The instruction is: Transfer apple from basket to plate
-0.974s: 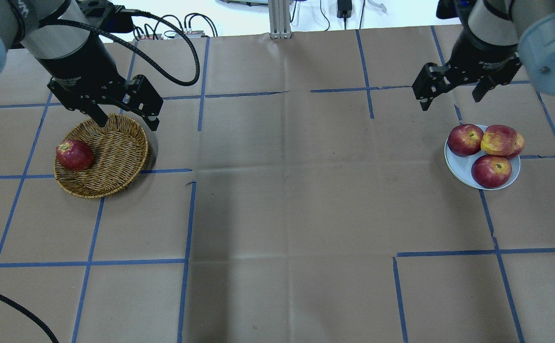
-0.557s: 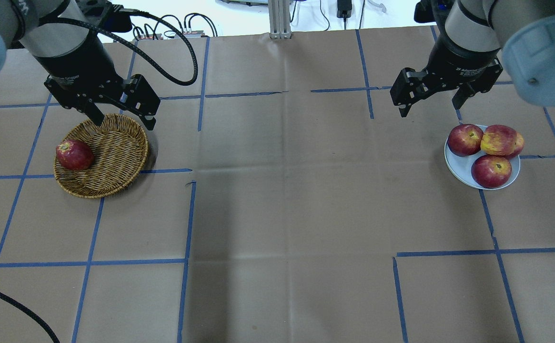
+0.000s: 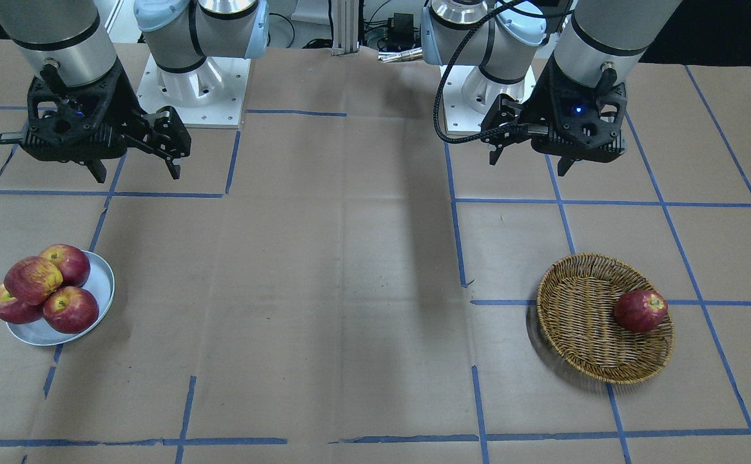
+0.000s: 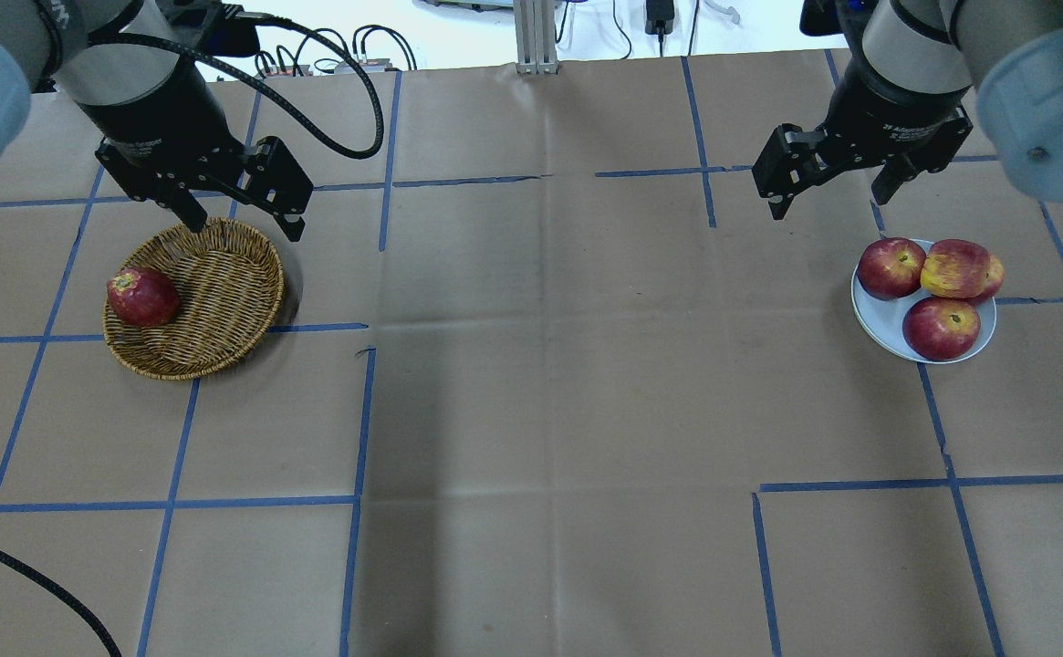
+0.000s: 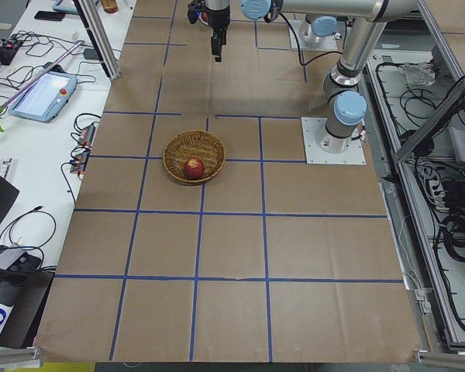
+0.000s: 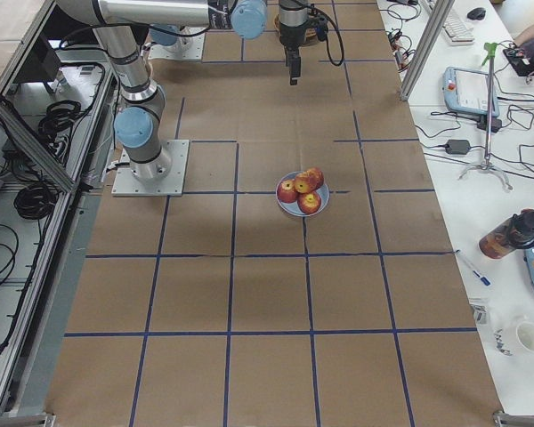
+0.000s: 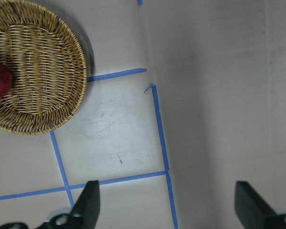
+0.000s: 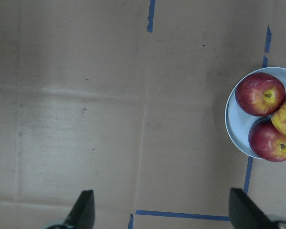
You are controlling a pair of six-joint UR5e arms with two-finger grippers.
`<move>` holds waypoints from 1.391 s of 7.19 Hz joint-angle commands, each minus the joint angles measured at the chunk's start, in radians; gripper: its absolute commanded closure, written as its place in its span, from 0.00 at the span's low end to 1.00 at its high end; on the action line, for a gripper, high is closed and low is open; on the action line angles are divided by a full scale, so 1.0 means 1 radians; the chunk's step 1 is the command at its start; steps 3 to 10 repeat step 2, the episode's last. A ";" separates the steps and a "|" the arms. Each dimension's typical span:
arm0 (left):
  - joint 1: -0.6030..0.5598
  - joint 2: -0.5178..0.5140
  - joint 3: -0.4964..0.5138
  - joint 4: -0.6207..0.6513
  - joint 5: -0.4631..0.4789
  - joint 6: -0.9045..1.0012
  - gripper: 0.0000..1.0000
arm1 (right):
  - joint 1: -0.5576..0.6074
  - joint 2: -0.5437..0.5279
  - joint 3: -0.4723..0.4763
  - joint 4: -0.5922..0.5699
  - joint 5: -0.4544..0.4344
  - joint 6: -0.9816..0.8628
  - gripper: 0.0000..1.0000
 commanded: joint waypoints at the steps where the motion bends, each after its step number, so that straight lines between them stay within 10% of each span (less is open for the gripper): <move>1: -0.004 -0.010 0.003 0.007 -0.001 0.000 0.01 | 0.001 -0.001 0.002 0.000 0.000 0.000 0.01; 10: -0.004 -0.013 0.012 0.007 -0.002 0.000 0.01 | 0.000 -0.001 0.002 0.000 0.000 0.000 0.01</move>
